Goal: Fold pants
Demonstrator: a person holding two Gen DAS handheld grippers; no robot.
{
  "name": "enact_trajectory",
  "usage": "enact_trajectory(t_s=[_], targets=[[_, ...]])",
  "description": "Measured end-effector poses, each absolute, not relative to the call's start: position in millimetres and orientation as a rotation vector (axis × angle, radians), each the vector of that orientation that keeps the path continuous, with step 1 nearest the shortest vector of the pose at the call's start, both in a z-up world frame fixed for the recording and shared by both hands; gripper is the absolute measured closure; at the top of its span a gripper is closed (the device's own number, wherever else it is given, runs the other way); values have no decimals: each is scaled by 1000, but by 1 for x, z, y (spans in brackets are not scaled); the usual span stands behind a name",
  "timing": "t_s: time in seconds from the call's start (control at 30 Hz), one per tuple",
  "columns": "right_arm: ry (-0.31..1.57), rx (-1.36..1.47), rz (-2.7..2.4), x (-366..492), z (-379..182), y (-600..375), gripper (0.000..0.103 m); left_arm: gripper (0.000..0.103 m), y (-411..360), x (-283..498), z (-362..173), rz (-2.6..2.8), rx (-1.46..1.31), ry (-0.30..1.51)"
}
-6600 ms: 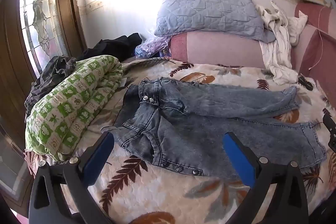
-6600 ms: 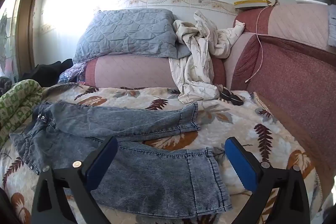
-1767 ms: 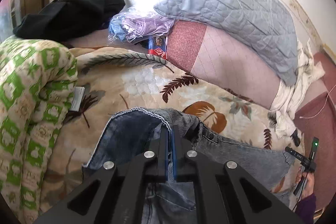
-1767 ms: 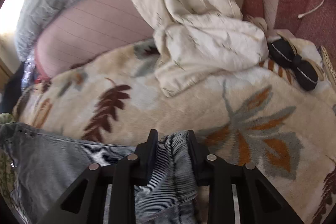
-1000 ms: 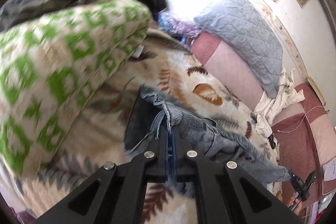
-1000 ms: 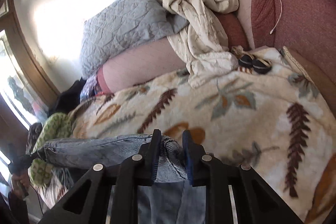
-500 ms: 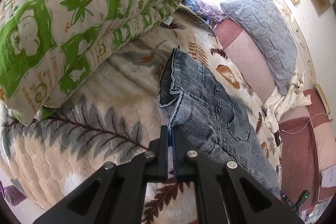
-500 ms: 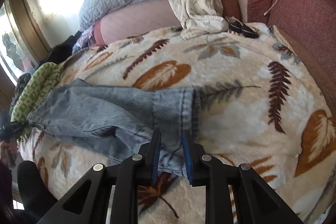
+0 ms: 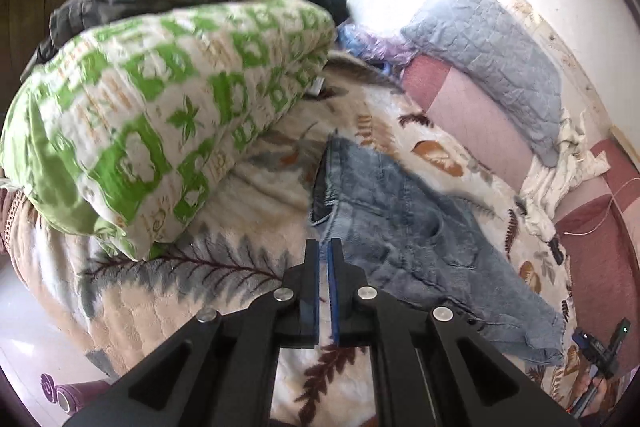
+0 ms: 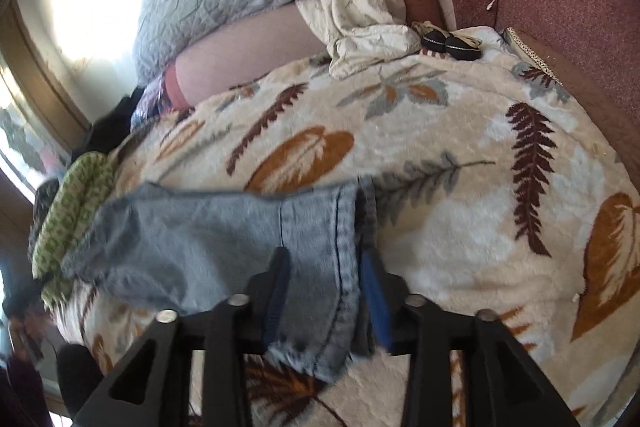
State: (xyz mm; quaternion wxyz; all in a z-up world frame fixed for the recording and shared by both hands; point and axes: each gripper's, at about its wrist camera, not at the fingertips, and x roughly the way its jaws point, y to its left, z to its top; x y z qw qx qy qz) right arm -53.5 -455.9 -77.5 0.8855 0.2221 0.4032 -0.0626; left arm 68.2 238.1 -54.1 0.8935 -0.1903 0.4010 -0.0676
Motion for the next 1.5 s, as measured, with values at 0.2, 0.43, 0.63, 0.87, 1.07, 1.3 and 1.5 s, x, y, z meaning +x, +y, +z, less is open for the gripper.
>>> enact_trajectory(t_s=[0.2,0.43,0.63,0.87,1.07,1.3,1.5], targets=[[860,534,-181,-16,-88,-461,52,99,172,58,-28,-353,-301,796],[896,553,-223,0,-103,-461,49,82,68,68,-45,-566,-253,832],[915,560,-249,4,-112,-463,49,74,8,84,-70,-692,-271,882],[903,572,-259,5,-113,-469,49,74,-19,86,-108,-778,-237,928],[938,436,-246,19,-115,-449,81,72,-8,85,-130,-816,-249,939],[737,427,-330,9,-88,-457,88,72,-12,84,-130,-819,-201,918],[710,411,-407,22,-93,-471,88,72,-14,85,-134,-813,-186,928]])
